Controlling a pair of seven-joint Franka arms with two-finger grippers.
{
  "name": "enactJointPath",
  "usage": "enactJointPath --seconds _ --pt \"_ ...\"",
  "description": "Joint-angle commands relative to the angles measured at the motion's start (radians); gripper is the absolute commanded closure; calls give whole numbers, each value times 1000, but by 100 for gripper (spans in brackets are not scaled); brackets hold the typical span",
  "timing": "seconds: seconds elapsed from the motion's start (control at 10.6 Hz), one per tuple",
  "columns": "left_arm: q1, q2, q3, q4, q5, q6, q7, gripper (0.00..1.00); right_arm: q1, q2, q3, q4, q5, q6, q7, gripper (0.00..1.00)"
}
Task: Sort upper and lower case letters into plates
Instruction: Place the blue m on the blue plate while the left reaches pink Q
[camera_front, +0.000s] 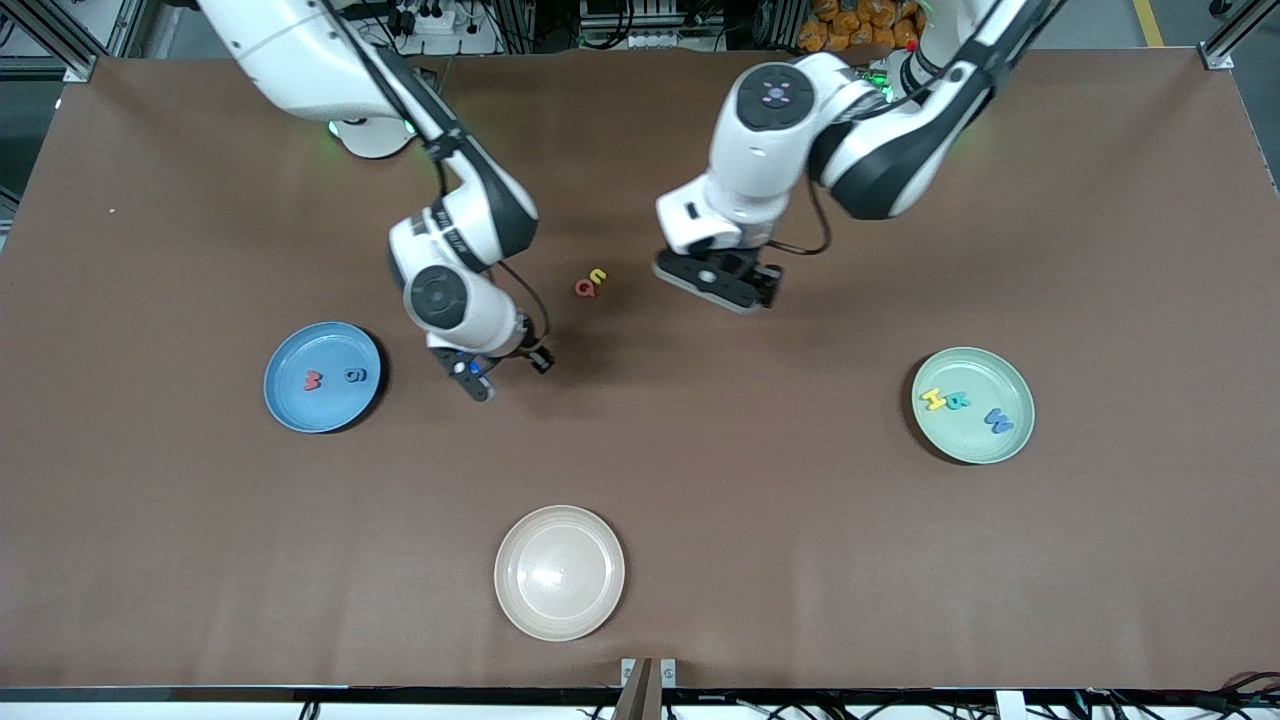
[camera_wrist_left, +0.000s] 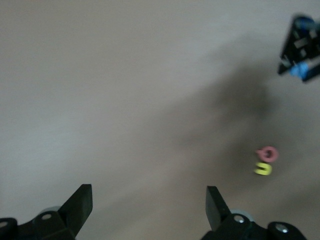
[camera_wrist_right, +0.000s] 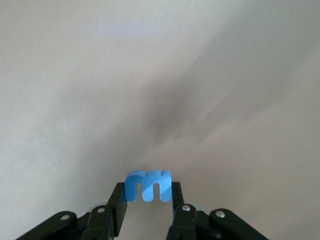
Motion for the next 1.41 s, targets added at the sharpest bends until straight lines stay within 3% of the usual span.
enactJointPath --seconds 0.0,0.19,0.28,0.47,0.75,1.32 --pt "-113 76 47 20 13 95 -23 0 -146 -70 20 -18 10 -130 -206 100" --pt "-264 173 133 79 86 172 -2 0 -236 -89 13 -19 42 -182 -365 100" --pt "-330 246 156 137 178 181 7 0 -310 -87 13 -22 42 -194 -456 100" --pt "-421 369 163 235 343 181 76 0 -395 -86 4 -25 38 -214 -602 100" --pt "-559 438 253 292 341 183 215 0 -425 -69 -116 -25 13 -208 -811 100" --pt "-607 532 272 312 341 181 285 2 -454 -20 -138 -30 -30 -172 -856 100"
